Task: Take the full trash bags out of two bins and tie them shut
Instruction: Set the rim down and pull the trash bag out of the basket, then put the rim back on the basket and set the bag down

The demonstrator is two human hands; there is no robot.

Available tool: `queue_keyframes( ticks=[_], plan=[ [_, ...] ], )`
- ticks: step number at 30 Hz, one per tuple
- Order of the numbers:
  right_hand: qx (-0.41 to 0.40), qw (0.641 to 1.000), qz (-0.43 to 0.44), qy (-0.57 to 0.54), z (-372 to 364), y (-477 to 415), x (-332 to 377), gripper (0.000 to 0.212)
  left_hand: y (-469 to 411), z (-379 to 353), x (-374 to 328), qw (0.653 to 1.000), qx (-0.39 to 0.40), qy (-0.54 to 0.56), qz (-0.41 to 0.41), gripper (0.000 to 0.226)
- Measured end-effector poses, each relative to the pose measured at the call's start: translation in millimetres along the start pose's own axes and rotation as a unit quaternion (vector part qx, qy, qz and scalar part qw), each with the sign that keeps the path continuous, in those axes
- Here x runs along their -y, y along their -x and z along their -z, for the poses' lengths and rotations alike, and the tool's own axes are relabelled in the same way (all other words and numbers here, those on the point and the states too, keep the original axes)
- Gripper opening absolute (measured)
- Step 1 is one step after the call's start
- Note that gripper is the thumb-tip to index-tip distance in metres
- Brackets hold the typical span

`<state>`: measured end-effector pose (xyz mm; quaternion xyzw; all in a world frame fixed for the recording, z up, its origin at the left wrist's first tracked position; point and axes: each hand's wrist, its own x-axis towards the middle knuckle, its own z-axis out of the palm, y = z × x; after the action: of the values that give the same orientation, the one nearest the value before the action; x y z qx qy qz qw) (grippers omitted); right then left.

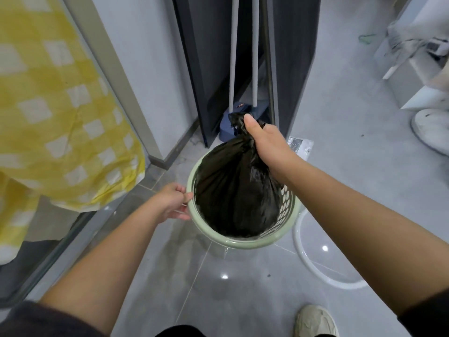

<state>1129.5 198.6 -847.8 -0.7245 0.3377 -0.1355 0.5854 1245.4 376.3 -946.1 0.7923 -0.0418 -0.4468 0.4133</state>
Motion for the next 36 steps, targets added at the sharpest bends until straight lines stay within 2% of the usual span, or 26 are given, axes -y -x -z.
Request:
queue_keyframes(
  ticks=[4, 7, 9, 11, 13, 16, 18, 20, 23, 26, 29, 36],
  plan=[
    [-0.045, 0.999, 0.007, -0.017, 11.3, 11.4, 22.3, 0.047, -0.6, 1.2, -2.0, 0.999, -0.028, -0.019, -0.004, 0.02],
    [-0.066, 0.997, 0.007, -0.035, 22.6, 18.9, 37.5, 0.069, -1.4, 2.3, -5.3, 0.997, -0.053, -0.057, 0.01, 0.01],
    [-0.086, 0.996, 0.001, -0.037, 32.7, 27.4, 49.3, 0.074, -0.6, 5.2, -10.5, 0.981, -0.107, -0.16, 0.002, 0.02],
    [-0.104, 0.993, 0.002, -0.049, 43.5, 37.3, 60.0, 0.073, 4.6, 4.1, -22.6, 0.943, -0.17, -0.281, -0.051, 0.041],
    [-0.127, 0.99, 0.009, -0.068, 57.7, 45.5, 69.2, 0.062, 16.0, -8.1, -40.8, 0.938, -0.179, -0.269, -0.129, 0.047],
    [-0.158, 0.983, 0.027, -0.092, 83.3, 63.7, 80.0, 0.046, 37.2, -41.1, -74.5, 0.977, -0.08, -0.088, -0.179, 0.03],
    [-0.178, 0.977, 0.039, -0.107, 102.5, 76.5, 84.2, 0.041, 55.3, -69.0, -95.3, 0.988, 0.015, 0.014, -0.153, 0.021],
    [-0.205, 0.971, 0.037, -0.115, 124.5, 87.3, 84.1, 0.04, 74.8, -98.6, -109.9, 0.987, 0.084, 0.048, -0.125, 0.018],
    [-0.25, 0.962, 0.026, -0.107, 162.4, 101.1, 77.2, 0.043, 93.1, -146.7, -121.8, 0.982, 0.133, 0.057, -0.118, 0.021],
    [-0.279, 0.953, 0.008, -0.119, 194.0, 115.2, 54.4, 0.035, 93.9, -198.0, -120.1, 0.98, 0.162, 0.024, -0.11, 0.025],
    [-0.302, 0.944, -0.029, -0.127, 217.5, 121.9, 10.0, 0.04, 83.7, -248.0, -104.0, 0.98, 0.178, -0.011, -0.087, 0.027],
    [-0.317, 0.918, -0.159, -0.178, 236.0, 121.4, -133.8, 0.048, 36.6, -328.6, -23.9, 0.975, 0.217, -0.038, 0.031, 0.037]
  ],
)
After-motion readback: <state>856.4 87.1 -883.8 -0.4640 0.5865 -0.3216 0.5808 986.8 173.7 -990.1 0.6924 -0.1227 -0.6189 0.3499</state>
